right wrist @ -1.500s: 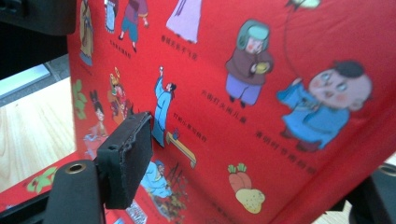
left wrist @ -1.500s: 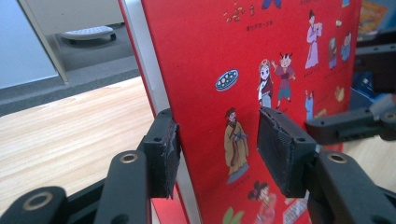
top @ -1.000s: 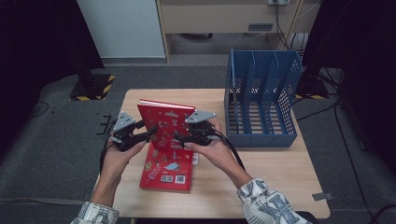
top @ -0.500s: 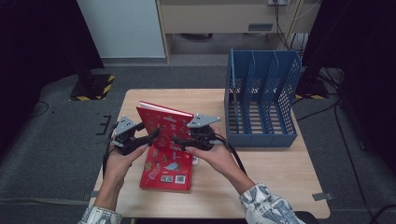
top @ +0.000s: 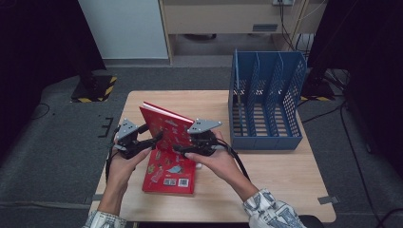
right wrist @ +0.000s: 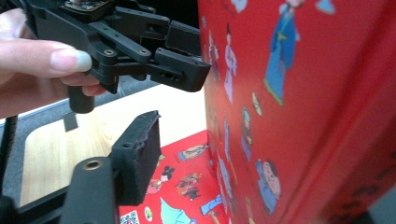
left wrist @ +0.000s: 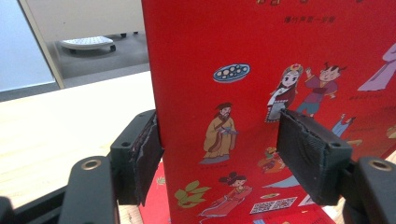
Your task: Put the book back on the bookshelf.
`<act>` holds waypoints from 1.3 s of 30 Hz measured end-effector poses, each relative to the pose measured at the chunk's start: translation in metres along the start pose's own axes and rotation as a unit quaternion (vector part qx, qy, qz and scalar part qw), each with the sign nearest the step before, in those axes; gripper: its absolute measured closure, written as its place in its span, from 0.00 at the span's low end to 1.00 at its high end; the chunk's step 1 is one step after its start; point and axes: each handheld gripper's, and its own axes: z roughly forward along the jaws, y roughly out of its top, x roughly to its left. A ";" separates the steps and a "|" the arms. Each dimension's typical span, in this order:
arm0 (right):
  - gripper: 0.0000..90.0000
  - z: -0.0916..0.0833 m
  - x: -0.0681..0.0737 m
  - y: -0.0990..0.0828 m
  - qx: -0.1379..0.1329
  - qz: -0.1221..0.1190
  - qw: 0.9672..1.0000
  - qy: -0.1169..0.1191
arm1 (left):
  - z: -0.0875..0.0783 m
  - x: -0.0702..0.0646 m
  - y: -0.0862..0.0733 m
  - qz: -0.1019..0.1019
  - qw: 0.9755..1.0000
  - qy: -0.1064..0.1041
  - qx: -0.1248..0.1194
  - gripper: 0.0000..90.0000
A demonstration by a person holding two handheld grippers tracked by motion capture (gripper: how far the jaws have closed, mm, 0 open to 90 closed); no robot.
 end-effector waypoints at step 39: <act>0.63 -0.009 0.004 0.028 -0.033 -0.024 0.999 0.006 | 0.008 -0.004 -0.005 -0.007 1.000 -0.023 0.014 0.33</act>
